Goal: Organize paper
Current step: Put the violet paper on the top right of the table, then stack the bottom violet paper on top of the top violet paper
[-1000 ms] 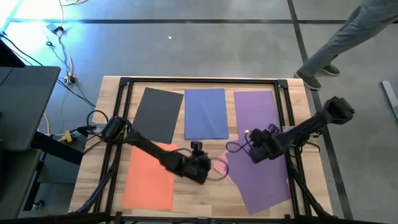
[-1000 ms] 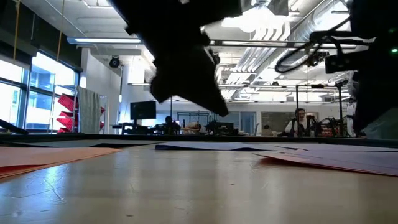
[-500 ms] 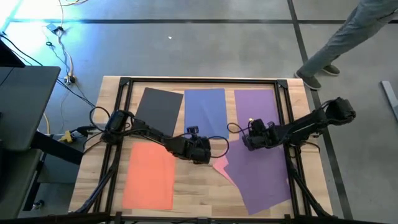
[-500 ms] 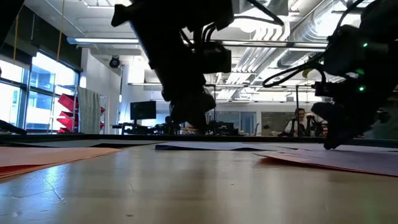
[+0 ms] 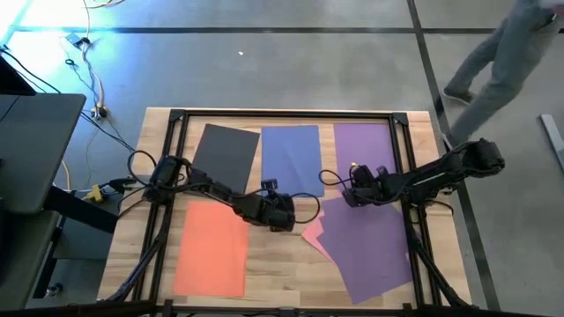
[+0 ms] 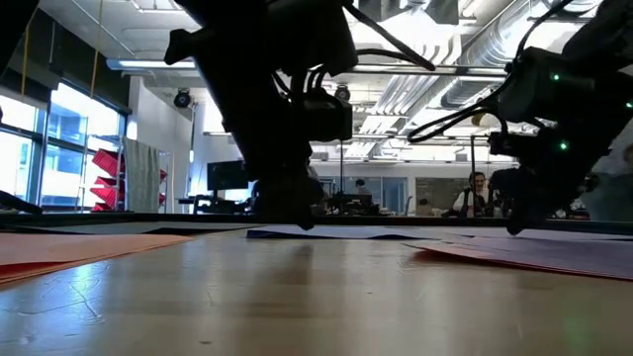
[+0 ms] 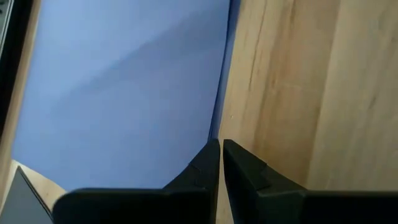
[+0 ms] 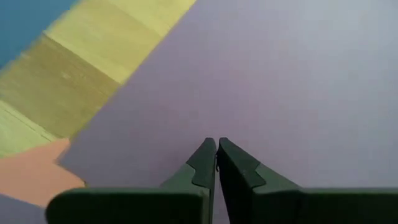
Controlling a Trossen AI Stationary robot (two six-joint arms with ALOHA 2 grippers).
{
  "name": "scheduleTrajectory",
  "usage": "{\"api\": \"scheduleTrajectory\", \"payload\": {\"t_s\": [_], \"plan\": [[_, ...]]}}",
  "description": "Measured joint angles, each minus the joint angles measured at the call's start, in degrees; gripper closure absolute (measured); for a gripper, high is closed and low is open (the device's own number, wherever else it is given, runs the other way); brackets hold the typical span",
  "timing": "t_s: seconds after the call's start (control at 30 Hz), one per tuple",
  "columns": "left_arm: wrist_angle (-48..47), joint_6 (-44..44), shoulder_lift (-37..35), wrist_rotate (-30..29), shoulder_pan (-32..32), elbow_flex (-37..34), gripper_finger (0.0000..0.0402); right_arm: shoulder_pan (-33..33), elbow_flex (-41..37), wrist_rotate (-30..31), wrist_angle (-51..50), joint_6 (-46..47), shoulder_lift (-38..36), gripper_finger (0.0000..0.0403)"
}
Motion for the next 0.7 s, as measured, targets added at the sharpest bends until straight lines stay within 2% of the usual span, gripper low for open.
{"api": "scheduleTrajectory", "payload": {"t_s": [0.17,0.3,0.43,0.6,0.7], "plan": [[-1.1,0.0,-2.1,-0.9,-1.6,0.0,0.0401,3.5,7.9,-0.7,-8.0,-1.0,-0.1,0.0374],[-3.3,0.1,-5.1,-0.9,-3.5,0.0,0.0401,11.0,11.5,-6.6,-6.3,0.3,0.0,0.0353],[-5.6,1.5,-8.2,-1.0,-5.8,0.0,0.0401,21.0,10.8,-12.8,-1.9,11.2,2.1,0.0354],[-6.7,1.6,-11.5,-1.0,-8.3,0.0,0.0401,32.7,10.7,-14.9,2.5,26.5,10.0,0.0375],[-6.7,1.6,-12.5,-1.0,-9.5,0.0,0.0401,36.1,13.1,-15.1,8.5,29.7,16.0,0.0394]]}}
